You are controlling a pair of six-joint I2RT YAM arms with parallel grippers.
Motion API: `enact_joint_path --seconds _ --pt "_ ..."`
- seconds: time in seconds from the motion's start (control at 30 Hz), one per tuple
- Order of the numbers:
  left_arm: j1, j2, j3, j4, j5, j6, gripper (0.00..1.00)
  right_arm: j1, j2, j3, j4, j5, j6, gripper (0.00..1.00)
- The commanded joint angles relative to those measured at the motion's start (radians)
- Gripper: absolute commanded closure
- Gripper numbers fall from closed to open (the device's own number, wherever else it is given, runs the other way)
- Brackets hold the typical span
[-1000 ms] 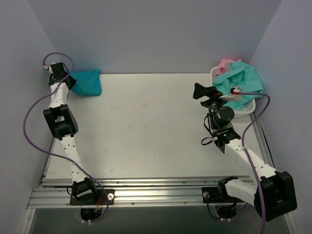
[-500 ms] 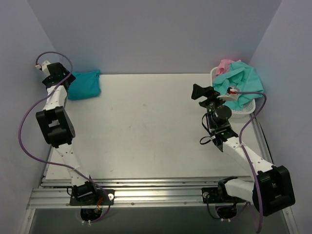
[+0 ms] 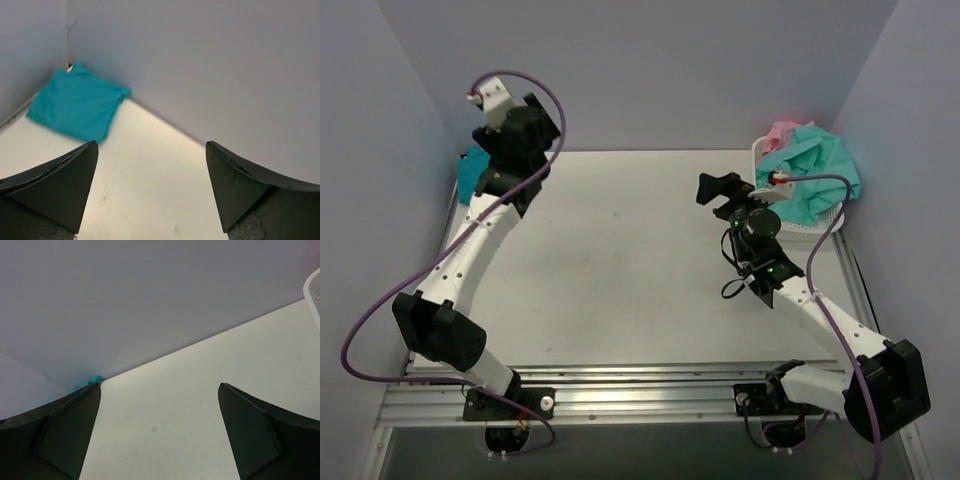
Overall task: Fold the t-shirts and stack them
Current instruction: Put the neatly folded tshirt into the corner of the board with the left arm
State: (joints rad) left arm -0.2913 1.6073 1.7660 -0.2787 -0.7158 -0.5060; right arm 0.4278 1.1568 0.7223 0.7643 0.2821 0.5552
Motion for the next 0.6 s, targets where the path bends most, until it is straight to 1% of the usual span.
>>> enact_joint_path --seconds 0.0,0.07,0.17,0.2,0.3,0.37,0.47,0.5,0.57 --pt "-0.058 -0.019 -0.161 -0.178 -0.206 0.014 0.03 0.023 -0.071 0.032 -0.104 0.072 -0.012 0.00" --pt "-0.062 -0.076 -0.270 -0.189 -0.182 -0.015 0.04 0.032 -0.112 0.011 -0.128 0.084 -0.009 0.00" --pt "-0.063 -0.151 -0.380 -0.194 -0.160 -0.031 0.04 0.058 -0.166 -0.001 -0.197 0.124 0.000 0.00" --pt "-0.068 -0.165 -0.393 -0.239 -0.180 -0.069 0.04 0.071 -0.180 -0.001 -0.230 0.149 0.002 0.00" --pt "-0.084 -0.230 -0.447 -0.270 -0.207 -0.088 0.04 0.098 -0.215 -0.003 -0.292 0.193 0.003 0.00" --pt "-0.091 -0.282 -0.480 -0.257 -0.212 -0.086 0.04 0.114 -0.239 0.003 -0.322 0.216 0.003 0.00" --pt "-0.101 -0.346 -0.548 -0.191 -0.180 -0.046 0.05 0.141 -0.267 0.008 -0.367 0.255 0.002 0.00" --pt "-0.106 -0.359 -0.566 -0.165 -0.148 -0.026 0.06 0.149 -0.273 0.009 -0.384 0.264 0.000 0.00" --pt "-0.109 -0.374 -0.583 -0.145 -0.134 -0.006 0.06 0.169 -0.281 0.014 -0.401 0.293 -0.006 0.00"
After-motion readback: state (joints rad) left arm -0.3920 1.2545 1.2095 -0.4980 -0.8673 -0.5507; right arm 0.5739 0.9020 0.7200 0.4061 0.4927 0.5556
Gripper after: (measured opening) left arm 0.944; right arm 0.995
